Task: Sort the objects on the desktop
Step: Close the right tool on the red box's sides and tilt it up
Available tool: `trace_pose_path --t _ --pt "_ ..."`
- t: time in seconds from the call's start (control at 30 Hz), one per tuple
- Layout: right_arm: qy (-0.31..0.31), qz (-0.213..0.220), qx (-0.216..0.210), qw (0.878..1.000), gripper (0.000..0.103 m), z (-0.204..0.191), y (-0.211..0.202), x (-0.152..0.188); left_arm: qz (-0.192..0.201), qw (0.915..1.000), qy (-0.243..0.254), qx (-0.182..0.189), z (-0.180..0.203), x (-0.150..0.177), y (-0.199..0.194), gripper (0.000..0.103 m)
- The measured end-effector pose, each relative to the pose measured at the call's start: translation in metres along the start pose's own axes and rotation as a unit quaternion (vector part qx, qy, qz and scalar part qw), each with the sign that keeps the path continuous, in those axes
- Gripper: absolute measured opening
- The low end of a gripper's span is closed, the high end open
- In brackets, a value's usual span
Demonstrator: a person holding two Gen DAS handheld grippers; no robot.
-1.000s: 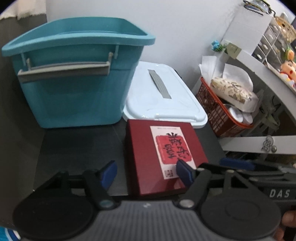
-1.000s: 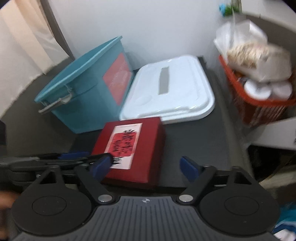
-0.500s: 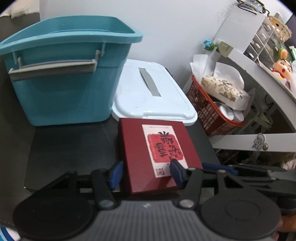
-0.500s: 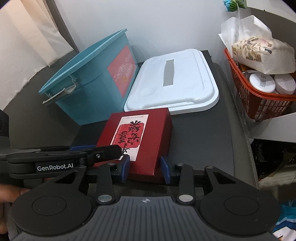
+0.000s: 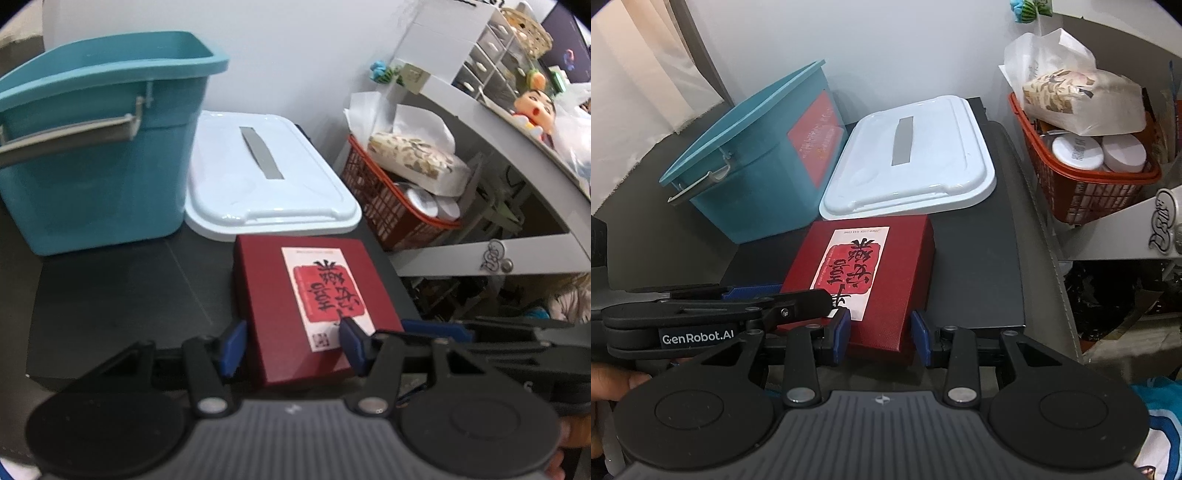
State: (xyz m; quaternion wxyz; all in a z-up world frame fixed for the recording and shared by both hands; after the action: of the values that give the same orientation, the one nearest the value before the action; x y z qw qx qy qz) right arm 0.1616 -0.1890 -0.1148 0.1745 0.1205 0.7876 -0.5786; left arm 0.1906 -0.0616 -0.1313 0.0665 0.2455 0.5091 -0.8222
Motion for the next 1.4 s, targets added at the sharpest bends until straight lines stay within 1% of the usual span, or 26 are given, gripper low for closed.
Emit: trace_pose_path --t 0.27,0.47,0.5,0.53,0.7,0.9,0.97,1.07,1.2,1.4 --pt "0.006 -0.003 0.005 1.0 0.043 0.004 -0.007 0.007 -0.004 0.9999 0.008 0.008 0.008 0.003 0.002 0.058" --pt "0.023 -0.007 -0.012 1.0 0.055 0.006 -0.006 0.009 -0.001 0.9999 0.008 0.01 0.01 0.005 -0.001 0.053" --pt "0.027 -0.01 -0.015 0.999 0.061 0.006 -0.004 0.01 0.0 0.9999 0.006 0.01 0.009 0.005 -0.002 0.051" --pt "0.033 -0.012 -0.019 0.999 0.064 0.007 -0.003 0.01 0.002 0.9999 0.002 0.011 0.008 0.004 -0.003 0.049" --pt "0.057 -0.023 -0.041 0.997 0.069 0.009 0.003 0.01 0.003 0.9998 -0.009 0.015 0.005 0.002 -0.003 0.047" --pt "0.091 -0.037 -0.066 0.993 0.071 0.014 0.012 0.011 -0.001 0.9995 -0.015 0.026 0.004 0.002 -0.003 0.047" --pt "0.107 -0.041 -0.076 0.991 0.074 0.017 0.015 0.011 -0.002 0.9996 -0.02 0.021 0.007 0.0 0.001 0.046" --pt "0.136 -0.047 -0.095 0.985 0.077 0.022 0.021 0.01 -0.004 0.9995 -0.022 0.023 0.006 0.0 0.0 0.046" --pt "0.181 -0.055 -0.125 0.974 0.08 0.03 0.029 0.01 -0.004 0.9994 -0.024 0.024 0.007 0.001 0.0 0.046" --pt "0.223 -0.057 -0.145 0.962 0.086 0.039 0.037 0.011 -0.008 0.9994 -0.021 0.026 0.008 -0.001 0.003 0.046"
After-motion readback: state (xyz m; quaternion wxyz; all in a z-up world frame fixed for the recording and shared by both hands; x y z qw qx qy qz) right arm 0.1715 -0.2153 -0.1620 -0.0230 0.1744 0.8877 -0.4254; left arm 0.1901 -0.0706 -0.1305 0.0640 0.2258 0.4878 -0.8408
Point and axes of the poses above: each gripper's, at about its wrist camera, not at the fingertips, and y roughly the way its jaws point, z to its right, x to its underside, the point moved 8 cm from there along y, roughly the way its jaws point, and after that the axes turned 13 degrees about -z, right-handed, at the moved point
